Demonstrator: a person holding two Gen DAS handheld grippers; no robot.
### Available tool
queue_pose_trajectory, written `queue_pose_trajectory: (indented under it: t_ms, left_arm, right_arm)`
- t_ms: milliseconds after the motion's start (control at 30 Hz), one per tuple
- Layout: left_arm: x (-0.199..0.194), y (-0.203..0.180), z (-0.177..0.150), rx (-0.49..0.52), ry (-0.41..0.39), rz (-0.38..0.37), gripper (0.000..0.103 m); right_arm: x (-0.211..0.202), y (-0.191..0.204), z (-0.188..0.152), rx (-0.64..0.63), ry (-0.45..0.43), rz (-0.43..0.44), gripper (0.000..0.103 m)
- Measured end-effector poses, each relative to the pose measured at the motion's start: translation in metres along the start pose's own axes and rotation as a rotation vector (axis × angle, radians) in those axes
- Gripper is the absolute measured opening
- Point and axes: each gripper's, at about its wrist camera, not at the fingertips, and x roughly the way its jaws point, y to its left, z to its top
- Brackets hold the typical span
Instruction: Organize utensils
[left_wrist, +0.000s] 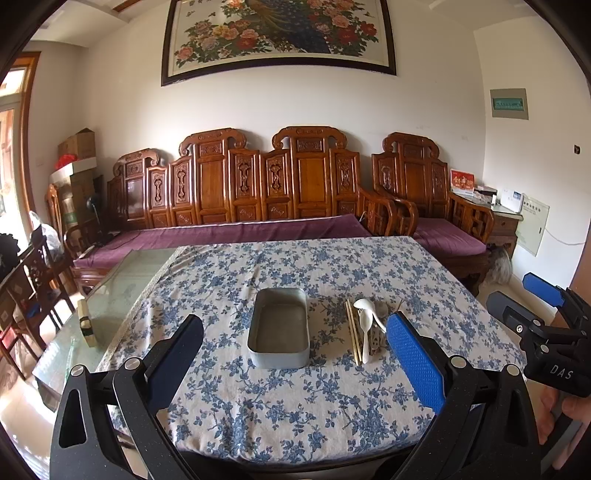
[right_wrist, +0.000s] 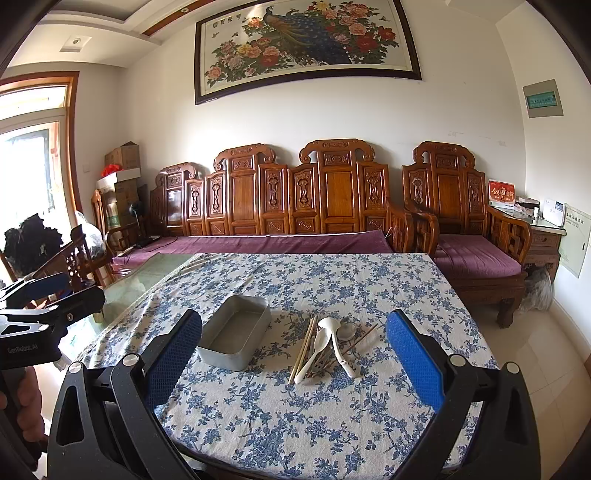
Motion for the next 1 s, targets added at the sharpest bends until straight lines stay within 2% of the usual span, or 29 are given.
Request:
queue_pose_trajectory:
  t_ms: [200, 367, 433, 600, 700, 1000]
  left_arm:
    - [0.009, -0.001, -0.003, 0.007, 0.019, -0.003, 0.096]
    - [0.034, -0.004, -0.01, 0.016, 0.065, -0.02, 0.096]
    - [0.048, -0.007, -0.014, 0.025, 0.087, -0.034, 0.096]
    - [0.087, -0.018, -0.025, 0.058, 0.161, -0.081, 0.096]
    - [0.112, -0.025, -0.031, 0.077, 0.206, -0.107, 0.096]
    - [0.164, -0.037, -0.042, 0.107, 0.289, -0.135, 0.096]
  right_arm:
    - [0.005, -0.004, -0.002, -0.004, 0.012, 0.0, 0.101]
    - [0.021, -0.014, -0.009, -0.011, 0.035, -0.007, 0.1]
    - [0.03, -0.02, -0.013, -0.015, 0.048, -0.011, 0.097]
    - [0.062, -0.039, -0.026, -0.009, 0.095, -0.016, 0.076]
    - [0.083, -0.05, -0.033, -0.015, 0.125, -0.02, 0.067]
    - [0.151, -0.077, -0.054, -0.047, 0.229, 0.004, 0.053]
